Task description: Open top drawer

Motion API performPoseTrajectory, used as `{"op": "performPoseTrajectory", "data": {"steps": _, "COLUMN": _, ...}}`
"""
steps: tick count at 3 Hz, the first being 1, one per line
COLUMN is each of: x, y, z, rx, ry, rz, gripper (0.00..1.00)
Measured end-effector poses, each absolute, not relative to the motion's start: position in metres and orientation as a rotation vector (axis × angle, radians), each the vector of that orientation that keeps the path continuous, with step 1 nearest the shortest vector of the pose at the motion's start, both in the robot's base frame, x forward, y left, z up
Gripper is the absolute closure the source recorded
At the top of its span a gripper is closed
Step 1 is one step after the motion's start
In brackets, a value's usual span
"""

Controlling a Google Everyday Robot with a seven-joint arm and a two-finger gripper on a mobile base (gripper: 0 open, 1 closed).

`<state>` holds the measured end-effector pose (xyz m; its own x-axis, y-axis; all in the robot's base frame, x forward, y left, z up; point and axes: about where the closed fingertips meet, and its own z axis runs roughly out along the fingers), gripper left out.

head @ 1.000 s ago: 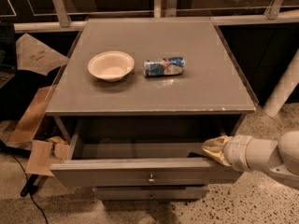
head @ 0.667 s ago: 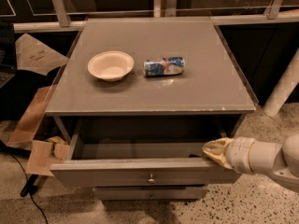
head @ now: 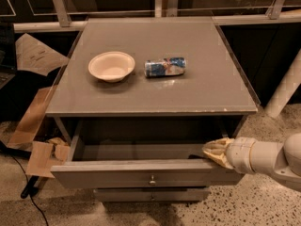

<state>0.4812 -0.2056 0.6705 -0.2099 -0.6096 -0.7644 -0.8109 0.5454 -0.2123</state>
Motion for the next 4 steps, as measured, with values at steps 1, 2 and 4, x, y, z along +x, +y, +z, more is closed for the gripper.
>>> {"op": "performPoseTrajectory", "data": {"steps": 1, "x": 0.483, "y": -0.205, "z": 0.668, "rx": -1.156, "ry": 1.924, "rz": 0.312, "gripper": 0.36}}
{"op": "performPoseTrajectory", "data": {"steps": 2, "x": 0.481, "y": -0.205, "z": 0.668, "rx": -1.159, "ry": 1.928, "rz": 0.327, "gripper": 0.12}}
{"op": "performPoseTrajectory", "data": {"steps": 4, "x": 0.480, "y": -0.203, "z": 0.694, "rx": -1.159, "ry": 1.899, "rz": 0.334, "gripper": 0.00}}
